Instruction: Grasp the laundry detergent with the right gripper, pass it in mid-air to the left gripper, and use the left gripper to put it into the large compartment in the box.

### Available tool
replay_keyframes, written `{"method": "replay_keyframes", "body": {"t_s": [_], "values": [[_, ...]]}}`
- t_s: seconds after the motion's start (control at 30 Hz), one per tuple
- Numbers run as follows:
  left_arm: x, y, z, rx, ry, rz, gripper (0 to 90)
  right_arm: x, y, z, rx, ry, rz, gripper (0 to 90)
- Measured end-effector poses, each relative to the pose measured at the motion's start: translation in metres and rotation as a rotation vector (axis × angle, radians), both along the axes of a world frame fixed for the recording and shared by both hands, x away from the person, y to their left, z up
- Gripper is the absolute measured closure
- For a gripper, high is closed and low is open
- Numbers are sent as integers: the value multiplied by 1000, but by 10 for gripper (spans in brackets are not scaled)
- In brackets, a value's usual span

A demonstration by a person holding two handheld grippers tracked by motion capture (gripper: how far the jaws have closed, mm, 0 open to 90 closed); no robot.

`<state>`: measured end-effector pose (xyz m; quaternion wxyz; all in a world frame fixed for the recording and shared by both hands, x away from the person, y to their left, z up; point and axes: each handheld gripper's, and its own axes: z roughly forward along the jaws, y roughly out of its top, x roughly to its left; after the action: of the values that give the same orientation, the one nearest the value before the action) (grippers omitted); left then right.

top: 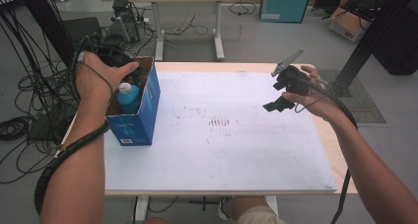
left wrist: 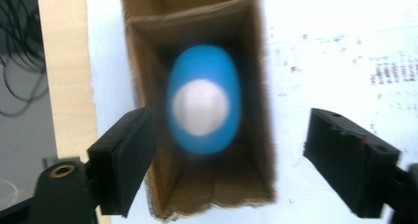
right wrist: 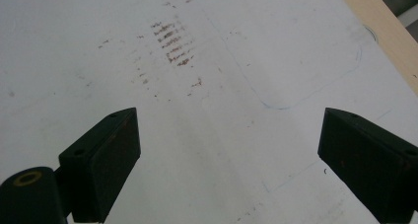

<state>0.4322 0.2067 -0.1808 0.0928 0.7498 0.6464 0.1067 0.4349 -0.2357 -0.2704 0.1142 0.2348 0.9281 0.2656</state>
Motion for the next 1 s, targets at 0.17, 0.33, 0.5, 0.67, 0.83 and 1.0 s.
{"method": "replay_keyframes", "body": {"t_s": [0.17, 0.33, 0.5, 0.67, 0.83, 1.0], "values": [[-5, -27, 13, 17, -27, -62, 165, 6, 1, 5, -21, 5, 0, 91], [-11, -58, 18, 17, -32, -133, 149, 12, 0, 8, -38, 11, -10, 91], [-14, -87, 16, -3, -33, -197, 139, 18, -4, 13, -50, 4, -27, 91], [-11, -110, 11, -21, -25, -245, 134, 24, -7, 18, -64, -1, -43, 91], [-9, -128, 3, -31, -14, -277, 135, 28, -10, 20, -69, 2, -57, 91], [-10, -140, -6, -39, 8, -310, 131, 35, -11, 22, -72, 3, -60, 91]]}}
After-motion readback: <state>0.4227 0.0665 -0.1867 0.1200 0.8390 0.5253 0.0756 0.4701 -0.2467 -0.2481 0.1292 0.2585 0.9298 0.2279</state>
